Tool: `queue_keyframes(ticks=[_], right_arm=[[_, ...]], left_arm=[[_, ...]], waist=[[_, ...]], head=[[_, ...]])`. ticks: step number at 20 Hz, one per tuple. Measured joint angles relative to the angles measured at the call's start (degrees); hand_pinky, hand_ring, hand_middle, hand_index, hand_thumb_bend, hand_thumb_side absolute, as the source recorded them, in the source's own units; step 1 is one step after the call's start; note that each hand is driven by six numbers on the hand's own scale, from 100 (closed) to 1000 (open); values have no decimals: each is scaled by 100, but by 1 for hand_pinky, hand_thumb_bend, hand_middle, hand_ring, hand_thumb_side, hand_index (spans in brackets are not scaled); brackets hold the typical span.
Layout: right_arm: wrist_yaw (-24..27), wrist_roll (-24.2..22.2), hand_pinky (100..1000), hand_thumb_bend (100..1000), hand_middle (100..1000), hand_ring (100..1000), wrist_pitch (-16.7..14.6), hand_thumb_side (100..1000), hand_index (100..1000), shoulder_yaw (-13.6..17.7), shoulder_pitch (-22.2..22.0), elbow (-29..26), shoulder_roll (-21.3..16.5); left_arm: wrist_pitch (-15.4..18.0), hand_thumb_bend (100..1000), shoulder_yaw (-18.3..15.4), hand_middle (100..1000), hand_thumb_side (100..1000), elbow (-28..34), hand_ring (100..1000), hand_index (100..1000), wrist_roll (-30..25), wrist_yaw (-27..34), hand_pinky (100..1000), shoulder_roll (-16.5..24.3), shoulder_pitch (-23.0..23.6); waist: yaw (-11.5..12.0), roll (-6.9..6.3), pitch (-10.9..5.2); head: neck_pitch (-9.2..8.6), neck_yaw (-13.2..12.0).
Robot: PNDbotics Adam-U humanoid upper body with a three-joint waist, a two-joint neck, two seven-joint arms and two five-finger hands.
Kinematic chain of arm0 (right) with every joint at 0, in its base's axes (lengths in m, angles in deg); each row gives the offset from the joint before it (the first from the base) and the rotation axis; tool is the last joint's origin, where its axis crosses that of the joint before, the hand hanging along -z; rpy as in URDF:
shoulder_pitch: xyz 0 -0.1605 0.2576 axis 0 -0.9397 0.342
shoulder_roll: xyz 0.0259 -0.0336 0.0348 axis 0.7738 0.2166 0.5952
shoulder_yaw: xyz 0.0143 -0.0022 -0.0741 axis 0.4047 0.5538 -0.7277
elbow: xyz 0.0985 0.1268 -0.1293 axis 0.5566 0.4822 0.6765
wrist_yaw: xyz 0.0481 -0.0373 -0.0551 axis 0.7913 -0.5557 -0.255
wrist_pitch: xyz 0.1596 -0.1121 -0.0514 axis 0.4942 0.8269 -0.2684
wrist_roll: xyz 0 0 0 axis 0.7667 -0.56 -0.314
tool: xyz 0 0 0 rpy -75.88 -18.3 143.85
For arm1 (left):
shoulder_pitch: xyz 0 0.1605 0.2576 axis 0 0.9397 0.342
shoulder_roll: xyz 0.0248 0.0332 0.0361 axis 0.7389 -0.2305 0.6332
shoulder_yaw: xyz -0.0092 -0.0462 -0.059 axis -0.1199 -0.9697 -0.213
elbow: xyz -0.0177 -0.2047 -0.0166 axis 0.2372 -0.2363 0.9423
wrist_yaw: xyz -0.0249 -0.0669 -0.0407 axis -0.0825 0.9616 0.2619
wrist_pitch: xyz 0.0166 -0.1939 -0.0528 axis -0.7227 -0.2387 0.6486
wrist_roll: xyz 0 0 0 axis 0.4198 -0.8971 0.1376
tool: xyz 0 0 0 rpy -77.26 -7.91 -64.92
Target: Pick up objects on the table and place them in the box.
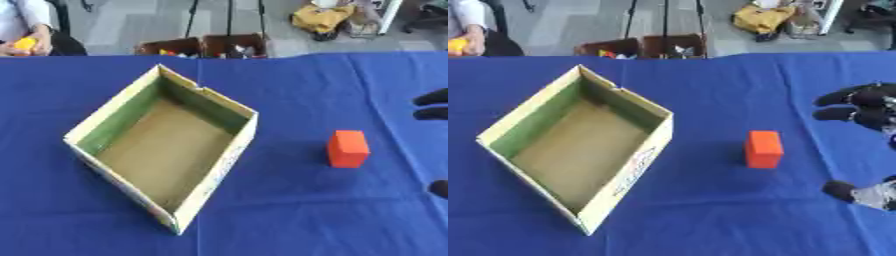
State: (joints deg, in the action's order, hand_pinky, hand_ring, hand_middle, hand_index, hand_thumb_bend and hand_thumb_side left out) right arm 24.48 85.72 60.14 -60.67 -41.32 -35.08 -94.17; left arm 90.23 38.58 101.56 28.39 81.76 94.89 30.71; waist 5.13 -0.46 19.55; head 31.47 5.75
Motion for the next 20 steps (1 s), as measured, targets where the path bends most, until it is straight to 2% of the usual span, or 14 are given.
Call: queue_keyframes(ticks=[2,3,6,8,15,20], right_arm=[[24,-231,790,558,838,849,42,764,899,-77,-4,-5,-23],[35,-352,790,541,840,849,73,786,899,-111,-6,-6,-38],[66,-671,798,519,846,858,209,733,912,-189,-6,-8,-42],[116,-797,799,515,841,856,315,764,909,-218,8,-8,-42],[373,-907,800,502,843,856,508,755,917,-245,190,-9,-59],[611,-891,806,485,844,856,943,761,923,-344,518,-10,-197]], left_arm=[[-4,100,2,828,1000,0,723,920,-4,0,554,0,0],[-5,100,3,828,1000,0,723,920,-6,0,554,0,0],[-9,100,15,829,1000,0,723,920,-10,0,553,0,0],[-17,100,28,828,1000,0,723,920,-19,0,553,-1,0],[-31,100,34,829,1000,0,723,920,-35,0,553,-2,-1],[-43,100,40,829,1000,0,724,919,-64,0,553,-3,-2]], waist=[[6,0,0],[9,0,0],[17,0,0],[29,0,0],[58,0,0],[114,0,0]], head=[[-5,13],[-6,22],[-8,39],[-10,46],[-25,77],[-25,124]])
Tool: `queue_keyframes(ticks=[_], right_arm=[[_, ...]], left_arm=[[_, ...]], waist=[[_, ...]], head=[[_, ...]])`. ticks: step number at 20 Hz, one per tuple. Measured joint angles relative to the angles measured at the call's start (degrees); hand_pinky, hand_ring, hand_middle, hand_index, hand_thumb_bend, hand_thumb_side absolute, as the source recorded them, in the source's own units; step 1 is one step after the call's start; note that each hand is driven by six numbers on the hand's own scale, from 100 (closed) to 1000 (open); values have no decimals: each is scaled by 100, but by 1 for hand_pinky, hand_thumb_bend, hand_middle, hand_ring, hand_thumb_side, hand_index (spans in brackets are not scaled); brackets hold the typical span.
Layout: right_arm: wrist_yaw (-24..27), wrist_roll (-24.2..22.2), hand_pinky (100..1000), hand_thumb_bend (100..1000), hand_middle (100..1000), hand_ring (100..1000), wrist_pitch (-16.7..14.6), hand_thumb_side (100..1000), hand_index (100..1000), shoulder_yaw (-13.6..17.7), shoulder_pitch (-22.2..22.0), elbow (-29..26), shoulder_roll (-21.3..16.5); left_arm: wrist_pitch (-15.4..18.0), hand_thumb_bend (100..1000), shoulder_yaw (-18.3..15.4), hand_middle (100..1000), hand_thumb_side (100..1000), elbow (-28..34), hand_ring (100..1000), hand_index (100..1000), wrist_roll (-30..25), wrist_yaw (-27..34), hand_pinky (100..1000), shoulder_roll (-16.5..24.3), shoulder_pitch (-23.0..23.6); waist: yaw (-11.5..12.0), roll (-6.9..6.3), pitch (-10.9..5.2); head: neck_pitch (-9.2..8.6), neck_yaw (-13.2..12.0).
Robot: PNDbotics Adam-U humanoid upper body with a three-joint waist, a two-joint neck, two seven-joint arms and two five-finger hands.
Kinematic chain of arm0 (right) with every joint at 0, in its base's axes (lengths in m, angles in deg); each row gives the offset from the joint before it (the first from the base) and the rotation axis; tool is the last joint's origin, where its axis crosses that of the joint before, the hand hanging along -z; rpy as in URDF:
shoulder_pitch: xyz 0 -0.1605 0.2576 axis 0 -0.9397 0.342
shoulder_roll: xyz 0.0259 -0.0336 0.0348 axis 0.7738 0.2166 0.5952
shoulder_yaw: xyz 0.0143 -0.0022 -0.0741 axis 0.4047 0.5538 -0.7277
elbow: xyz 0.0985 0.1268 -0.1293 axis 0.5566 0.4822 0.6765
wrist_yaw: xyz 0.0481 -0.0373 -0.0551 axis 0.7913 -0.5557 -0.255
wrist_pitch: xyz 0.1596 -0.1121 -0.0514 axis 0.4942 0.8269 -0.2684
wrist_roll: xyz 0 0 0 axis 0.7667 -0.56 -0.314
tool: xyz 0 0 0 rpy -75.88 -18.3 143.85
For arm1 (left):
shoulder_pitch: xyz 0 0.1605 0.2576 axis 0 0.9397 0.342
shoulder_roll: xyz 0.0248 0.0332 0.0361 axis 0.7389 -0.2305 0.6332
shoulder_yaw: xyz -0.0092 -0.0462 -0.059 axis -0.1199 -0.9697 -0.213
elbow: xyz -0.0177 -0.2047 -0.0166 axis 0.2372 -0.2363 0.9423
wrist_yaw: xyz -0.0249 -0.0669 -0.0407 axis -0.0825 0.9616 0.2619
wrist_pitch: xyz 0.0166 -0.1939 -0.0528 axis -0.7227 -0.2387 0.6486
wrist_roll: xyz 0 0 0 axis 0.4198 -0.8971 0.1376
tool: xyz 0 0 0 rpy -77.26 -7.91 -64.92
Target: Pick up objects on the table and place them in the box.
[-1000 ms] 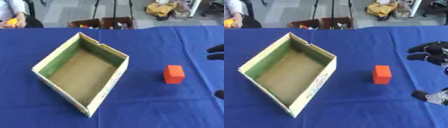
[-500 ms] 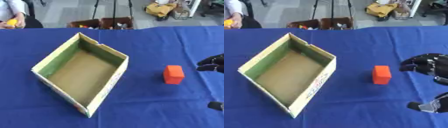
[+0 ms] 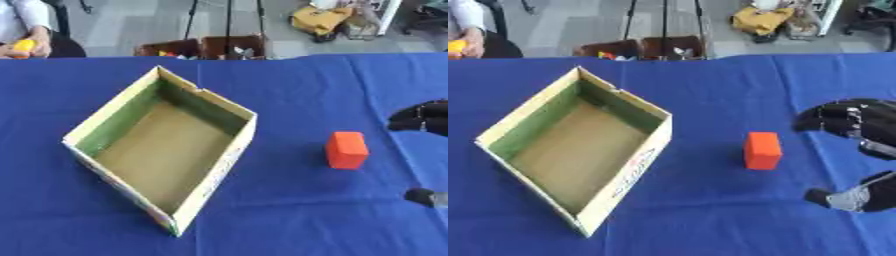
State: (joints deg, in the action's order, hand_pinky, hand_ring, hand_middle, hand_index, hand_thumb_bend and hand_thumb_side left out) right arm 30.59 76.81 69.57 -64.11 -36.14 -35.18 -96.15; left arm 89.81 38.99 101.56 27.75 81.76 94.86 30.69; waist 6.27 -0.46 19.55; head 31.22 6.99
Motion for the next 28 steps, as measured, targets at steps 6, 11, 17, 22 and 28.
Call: queue_keyframes(ticks=[6,11,17,22,28], right_arm=[[273,-149,811,463,837,851,574,636,919,-249,457,-6,-157],[534,-678,820,476,825,847,1015,517,918,-499,749,-14,-200],[837,-1324,823,483,815,837,1365,454,916,-731,1070,24,-200],[990,-1689,820,477,812,833,1467,431,913,-916,1358,220,-188],[984,-1913,817,470,811,831,1547,422,910,-1145,1696,744,-92]], left_arm=[[-26,100,31,829,1000,0,724,919,-30,22,553,-1,-10],[-59,100,64,830,1000,0,725,919,-64,45,553,-2,-37],[-96,100,67,830,1000,0,725,919,-99,60,553,-8,-43],[-125,100,86,831,1000,0,725,919,-127,61,552,-51,-52],[-158,100,101,831,1000,0,726,919,-160,61,552,-55,-85]], waist=[[54,0,0],[99,25,0],[168,25,0],[196,39,0],[238,56,0]], head=[[0,90],[-3,202],[-7,338],[-7,395],[-7,456]])
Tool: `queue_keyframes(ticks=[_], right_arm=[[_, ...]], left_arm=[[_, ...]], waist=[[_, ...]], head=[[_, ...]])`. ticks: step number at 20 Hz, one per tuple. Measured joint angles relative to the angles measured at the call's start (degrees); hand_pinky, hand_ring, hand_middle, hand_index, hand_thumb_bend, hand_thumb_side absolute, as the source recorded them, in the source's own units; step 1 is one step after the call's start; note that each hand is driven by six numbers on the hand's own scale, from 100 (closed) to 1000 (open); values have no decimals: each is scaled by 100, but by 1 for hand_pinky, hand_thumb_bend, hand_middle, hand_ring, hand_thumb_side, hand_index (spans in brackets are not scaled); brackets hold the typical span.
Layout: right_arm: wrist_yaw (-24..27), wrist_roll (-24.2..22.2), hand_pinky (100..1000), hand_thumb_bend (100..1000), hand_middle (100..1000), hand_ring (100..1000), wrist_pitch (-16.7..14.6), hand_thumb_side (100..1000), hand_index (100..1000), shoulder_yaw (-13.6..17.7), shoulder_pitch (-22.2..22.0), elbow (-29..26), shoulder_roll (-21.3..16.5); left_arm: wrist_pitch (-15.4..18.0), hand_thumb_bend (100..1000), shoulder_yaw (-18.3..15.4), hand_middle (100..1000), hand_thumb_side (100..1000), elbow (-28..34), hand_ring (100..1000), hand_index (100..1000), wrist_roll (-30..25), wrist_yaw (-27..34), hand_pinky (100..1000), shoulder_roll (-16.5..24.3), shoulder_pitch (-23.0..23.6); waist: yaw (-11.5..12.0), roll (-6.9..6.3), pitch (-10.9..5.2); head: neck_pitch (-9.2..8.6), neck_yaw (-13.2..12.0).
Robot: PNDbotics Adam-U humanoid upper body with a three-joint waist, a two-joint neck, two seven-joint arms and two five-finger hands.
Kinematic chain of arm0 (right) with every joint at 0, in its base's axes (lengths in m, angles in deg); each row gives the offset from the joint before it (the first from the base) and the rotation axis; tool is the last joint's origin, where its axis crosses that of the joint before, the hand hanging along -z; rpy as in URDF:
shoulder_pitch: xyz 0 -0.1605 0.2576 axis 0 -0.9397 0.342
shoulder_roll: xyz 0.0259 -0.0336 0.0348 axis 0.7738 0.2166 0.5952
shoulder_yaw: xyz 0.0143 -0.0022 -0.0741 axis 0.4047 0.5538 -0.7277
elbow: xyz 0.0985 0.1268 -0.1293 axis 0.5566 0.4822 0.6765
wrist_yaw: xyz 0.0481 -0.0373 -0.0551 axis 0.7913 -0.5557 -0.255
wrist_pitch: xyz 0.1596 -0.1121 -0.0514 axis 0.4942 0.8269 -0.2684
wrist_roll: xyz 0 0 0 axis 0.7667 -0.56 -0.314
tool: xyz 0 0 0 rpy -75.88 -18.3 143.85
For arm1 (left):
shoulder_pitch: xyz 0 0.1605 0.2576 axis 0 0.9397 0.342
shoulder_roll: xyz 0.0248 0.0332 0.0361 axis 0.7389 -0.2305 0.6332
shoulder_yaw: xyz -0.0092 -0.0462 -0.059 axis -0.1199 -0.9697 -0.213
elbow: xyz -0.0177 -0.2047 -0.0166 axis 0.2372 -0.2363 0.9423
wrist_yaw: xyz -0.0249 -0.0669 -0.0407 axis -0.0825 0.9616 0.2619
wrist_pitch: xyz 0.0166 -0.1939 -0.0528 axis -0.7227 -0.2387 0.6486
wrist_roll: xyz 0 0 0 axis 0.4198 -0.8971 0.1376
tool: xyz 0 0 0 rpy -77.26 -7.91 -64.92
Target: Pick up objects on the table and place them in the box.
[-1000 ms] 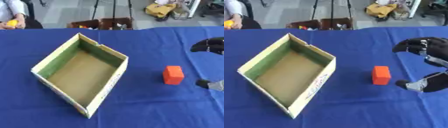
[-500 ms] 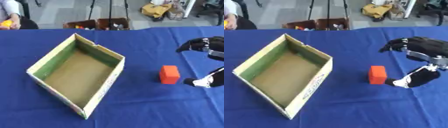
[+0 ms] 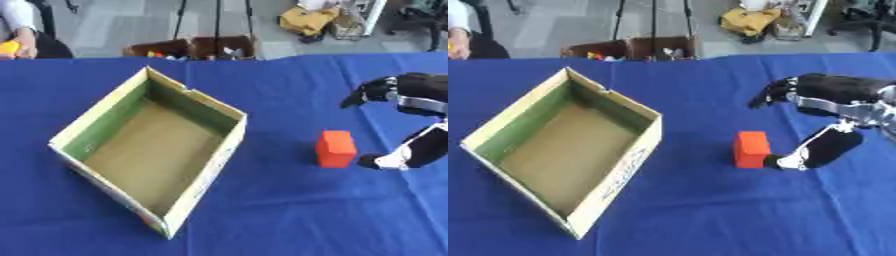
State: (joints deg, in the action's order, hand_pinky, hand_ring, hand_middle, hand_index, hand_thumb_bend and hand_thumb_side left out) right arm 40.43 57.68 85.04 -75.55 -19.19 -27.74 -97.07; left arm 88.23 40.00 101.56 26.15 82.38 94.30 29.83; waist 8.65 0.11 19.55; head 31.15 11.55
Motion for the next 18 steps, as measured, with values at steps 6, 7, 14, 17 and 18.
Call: queue_keyframes(ticks=[6,7,14,17,18], right_arm=[[-101,-90,818,469,812,832,-43,418,909,-134,239,598,155],[-127,-104,818,469,813,832,-58,422,909,-157,266,673,180],[-247,-199,820,487,806,828,-155,417,900,-302,434,996,335],[-250,-259,822,495,803,826,-211,421,897,-379,525,1008,399],[-250,-284,822,496,803,826,-228,423,897,-407,555,1008,413]], left_arm=[[-27,100,2,832,1000,0,726,919,-27,-1,552,-50,-10],[-32,100,4,832,1000,0,726,919,-32,-2,552,-50,-11],[-51,100,31,832,1000,0,726,920,-52,-15,553,-89,-16],[-57,100,32,832,1000,0,726,920,-59,-17,553,-96,-16],[-59,100,32,832,1000,0,726,920,-61,-17,553,-96,-16]], waist=[[21,0,6],[23,0,7],[62,0,7],[79,0,7],[82,0,7]], head=[[-2,41],[-2,46],[-3,76],[-3,92],[-3,97]])
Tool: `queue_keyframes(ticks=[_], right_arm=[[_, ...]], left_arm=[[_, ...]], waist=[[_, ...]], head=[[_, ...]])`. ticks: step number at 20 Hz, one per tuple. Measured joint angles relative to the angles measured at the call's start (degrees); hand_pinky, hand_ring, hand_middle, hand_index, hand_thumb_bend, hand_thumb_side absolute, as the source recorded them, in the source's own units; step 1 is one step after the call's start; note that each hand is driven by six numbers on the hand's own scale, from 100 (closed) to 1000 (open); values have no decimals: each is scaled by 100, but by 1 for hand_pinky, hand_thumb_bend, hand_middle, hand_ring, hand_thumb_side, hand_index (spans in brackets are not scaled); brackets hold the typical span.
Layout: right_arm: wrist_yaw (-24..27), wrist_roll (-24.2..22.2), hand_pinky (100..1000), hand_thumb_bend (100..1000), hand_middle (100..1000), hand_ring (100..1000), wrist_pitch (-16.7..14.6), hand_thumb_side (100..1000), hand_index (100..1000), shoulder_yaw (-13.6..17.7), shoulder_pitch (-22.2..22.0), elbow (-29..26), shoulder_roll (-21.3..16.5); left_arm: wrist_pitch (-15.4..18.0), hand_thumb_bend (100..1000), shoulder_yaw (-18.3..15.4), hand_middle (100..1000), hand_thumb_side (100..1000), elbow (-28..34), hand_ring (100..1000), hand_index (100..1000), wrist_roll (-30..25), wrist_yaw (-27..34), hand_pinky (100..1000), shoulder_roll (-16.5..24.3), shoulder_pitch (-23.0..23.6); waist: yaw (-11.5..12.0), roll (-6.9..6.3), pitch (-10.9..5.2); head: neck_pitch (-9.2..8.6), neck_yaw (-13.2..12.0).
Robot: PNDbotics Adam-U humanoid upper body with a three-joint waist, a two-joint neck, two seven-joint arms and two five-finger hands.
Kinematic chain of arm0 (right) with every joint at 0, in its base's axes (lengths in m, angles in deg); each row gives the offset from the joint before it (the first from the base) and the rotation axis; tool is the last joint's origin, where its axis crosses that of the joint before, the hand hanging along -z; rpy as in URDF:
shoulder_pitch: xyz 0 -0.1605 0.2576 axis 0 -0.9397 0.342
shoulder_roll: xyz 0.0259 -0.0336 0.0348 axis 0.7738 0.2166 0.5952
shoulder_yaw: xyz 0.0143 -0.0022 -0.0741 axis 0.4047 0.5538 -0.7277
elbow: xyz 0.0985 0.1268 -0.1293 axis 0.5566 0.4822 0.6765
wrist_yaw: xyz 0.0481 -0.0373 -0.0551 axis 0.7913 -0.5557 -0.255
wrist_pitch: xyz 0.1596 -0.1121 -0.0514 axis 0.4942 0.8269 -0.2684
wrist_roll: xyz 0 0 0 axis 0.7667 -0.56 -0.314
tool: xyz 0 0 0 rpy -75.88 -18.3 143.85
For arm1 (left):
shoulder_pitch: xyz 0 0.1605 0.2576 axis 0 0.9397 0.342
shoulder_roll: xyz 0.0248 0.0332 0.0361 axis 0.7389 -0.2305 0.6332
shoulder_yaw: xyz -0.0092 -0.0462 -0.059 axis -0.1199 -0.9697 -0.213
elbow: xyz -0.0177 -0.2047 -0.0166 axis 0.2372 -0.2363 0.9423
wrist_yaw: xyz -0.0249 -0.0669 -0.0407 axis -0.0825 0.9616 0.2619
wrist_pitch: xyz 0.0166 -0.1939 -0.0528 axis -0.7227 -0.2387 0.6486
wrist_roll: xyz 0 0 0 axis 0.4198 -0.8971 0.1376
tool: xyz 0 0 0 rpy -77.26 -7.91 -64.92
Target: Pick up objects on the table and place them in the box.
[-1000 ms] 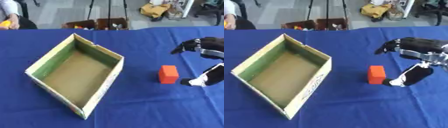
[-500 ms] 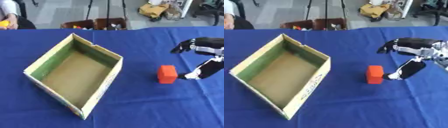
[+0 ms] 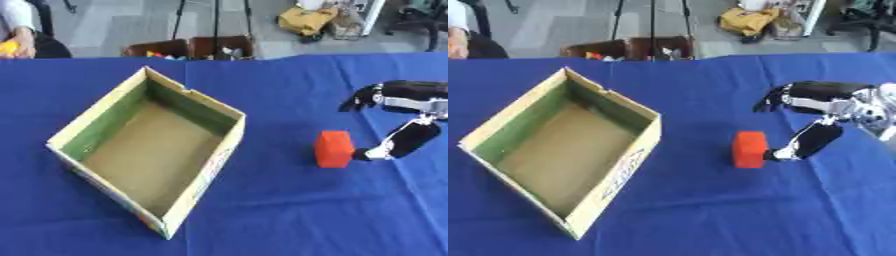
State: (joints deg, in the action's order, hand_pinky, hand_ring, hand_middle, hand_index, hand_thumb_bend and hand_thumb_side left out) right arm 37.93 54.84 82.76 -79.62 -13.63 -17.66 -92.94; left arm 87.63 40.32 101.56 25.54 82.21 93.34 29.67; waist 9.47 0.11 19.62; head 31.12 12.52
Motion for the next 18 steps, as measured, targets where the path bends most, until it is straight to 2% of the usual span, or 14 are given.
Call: queue_keyframes(ticks=[9,18], right_arm=[[-5,-212,820,500,799,826,-14,418,895,-151,203,53,151],[-278,-268,812,503,785,812,-12,385,872,-258,264,568,381]], left_arm=[[-14,100,1,832,1000,0,726,920,-14,0,554,0,-3],[-26,100,2,832,1000,0,726,920,-26,11,554,-1,-38]], waist=[[16,20,0],[118,20,0]], head=[[0,31],[14,74]])
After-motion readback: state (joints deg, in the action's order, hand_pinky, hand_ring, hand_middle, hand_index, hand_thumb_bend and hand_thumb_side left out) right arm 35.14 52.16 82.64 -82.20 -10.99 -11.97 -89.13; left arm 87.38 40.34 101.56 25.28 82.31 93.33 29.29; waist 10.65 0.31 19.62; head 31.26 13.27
